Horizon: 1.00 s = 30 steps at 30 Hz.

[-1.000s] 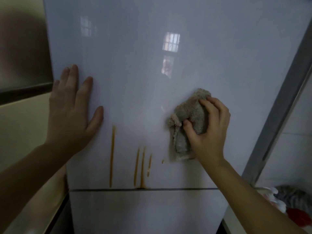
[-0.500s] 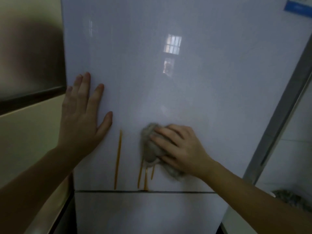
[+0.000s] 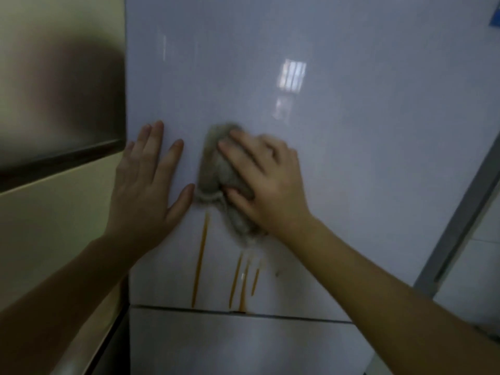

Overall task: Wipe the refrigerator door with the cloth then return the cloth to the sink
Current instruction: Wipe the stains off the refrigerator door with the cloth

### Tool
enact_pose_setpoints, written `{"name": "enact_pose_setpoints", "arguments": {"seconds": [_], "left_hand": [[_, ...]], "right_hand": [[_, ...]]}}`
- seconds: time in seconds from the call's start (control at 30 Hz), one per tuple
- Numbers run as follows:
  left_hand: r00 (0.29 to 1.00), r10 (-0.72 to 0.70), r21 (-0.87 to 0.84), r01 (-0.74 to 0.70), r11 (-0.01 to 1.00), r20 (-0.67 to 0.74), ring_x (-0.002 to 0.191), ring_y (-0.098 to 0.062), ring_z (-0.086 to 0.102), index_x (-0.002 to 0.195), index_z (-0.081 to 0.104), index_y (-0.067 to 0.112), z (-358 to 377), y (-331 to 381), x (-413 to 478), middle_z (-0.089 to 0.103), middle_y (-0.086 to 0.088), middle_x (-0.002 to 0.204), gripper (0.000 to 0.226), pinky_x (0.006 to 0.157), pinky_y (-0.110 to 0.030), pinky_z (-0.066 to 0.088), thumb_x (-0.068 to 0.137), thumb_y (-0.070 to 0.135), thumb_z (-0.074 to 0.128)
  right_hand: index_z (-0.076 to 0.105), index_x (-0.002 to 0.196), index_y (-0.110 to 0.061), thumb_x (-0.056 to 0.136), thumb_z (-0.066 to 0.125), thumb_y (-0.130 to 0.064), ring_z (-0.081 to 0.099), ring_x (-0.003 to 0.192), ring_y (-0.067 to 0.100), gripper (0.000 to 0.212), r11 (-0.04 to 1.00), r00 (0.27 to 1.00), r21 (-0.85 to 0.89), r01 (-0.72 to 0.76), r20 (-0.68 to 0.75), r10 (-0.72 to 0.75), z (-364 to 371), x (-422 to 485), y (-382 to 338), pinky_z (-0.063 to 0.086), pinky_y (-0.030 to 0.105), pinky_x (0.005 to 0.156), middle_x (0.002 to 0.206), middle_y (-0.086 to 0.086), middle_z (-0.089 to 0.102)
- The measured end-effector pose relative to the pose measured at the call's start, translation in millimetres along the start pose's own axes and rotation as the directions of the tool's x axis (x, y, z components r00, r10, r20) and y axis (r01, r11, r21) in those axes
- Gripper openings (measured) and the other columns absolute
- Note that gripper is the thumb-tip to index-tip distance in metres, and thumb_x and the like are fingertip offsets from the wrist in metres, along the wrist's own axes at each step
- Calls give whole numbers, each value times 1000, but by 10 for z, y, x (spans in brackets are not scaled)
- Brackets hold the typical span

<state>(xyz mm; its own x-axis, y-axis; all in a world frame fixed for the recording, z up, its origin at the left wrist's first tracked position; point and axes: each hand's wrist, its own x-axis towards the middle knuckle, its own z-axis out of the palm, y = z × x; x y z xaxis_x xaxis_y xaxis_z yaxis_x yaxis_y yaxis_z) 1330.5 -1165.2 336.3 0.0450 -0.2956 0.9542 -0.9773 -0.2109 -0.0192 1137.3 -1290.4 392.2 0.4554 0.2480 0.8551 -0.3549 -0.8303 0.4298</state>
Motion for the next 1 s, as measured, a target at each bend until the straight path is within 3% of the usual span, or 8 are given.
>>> {"name": "enact_pose_setpoints", "arguments": {"seconds": [0.13,0.23,0.4,0.57,0.63,0.73,0.87,1.0], "left_hand": [[1000,-9,14,9,1000,17,156,-33,8,158,24,11,-19,22,1,13,-20,167,72,128,-42,4,99,45,46],[999,-29,1,29,1000,24,156,-33,8,158,24,10,-16,68,6,12,-20,167,72,127,-44,5,98,43,47],[999,-31,-24,31,999,12,154,-38,11,155,26,7,-14,101,-6,16,-24,165,71,126,-50,9,98,43,46],[999,-35,-26,35,999,24,153,-42,16,153,31,6,-38,71,-12,19,-26,164,69,126,-52,14,98,45,46],[998,-59,-26,59,998,13,152,-41,21,150,36,6,-60,98,-111,23,-25,163,65,124,-51,19,99,44,46],[997,-75,-38,76,996,20,149,-41,28,145,43,5,-17,235,-529,28,-24,161,57,120,-50,22,100,39,48],[996,-33,-38,36,999,78,145,-44,33,141,49,2,101,284,-1185,33,-27,158,52,115,-55,29,100,33,49],[990,-95,-39,100,994,106,145,-45,35,141,50,1,177,228,-1724,33,-27,158,50,113,-54,33,99,29,51]], "right_hand": [[60,143,-18,99,65,-37,58,118,33,48,994,985,26,103,137,-106,-86,-993,-12,46,43,96,150,4,56],[57,143,-20,101,61,-37,57,117,33,45,997,976,-49,65,213,-53,-395,-1625,295,45,44,95,149,3,55],[52,144,-14,90,68,-33,50,121,37,59,952,952,-172,-252,134,276,-742,-1808,697,38,43,95,149,11,50],[47,147,-14,92,63,-39,48,128,36,63,844,844,-24,-537,-15,536,-437,-1825,267,25,29,112,153,10,42],[46,147,-16,92,62,-40,47,129,33,62,811,811,28,-584,-29,585,-294,-1865,57,22,24,114,154,7,40],[47,145,-17,93,64,-38,46,128,32,59,856,856,30,-516,1,516,-137,-1986,-210,28,31,110,153,6,41],[53,145,-17,95,69,-26,51,126,32,53,970,965,32,-239,121,234,1,-2238,-353,41,43,100,151,6,47],[64,137,-14,99,69,-28,58,121,34,41,998,984,62,-30,180,19,41,-2327,-319,47,46,96,145,8,59]]}}
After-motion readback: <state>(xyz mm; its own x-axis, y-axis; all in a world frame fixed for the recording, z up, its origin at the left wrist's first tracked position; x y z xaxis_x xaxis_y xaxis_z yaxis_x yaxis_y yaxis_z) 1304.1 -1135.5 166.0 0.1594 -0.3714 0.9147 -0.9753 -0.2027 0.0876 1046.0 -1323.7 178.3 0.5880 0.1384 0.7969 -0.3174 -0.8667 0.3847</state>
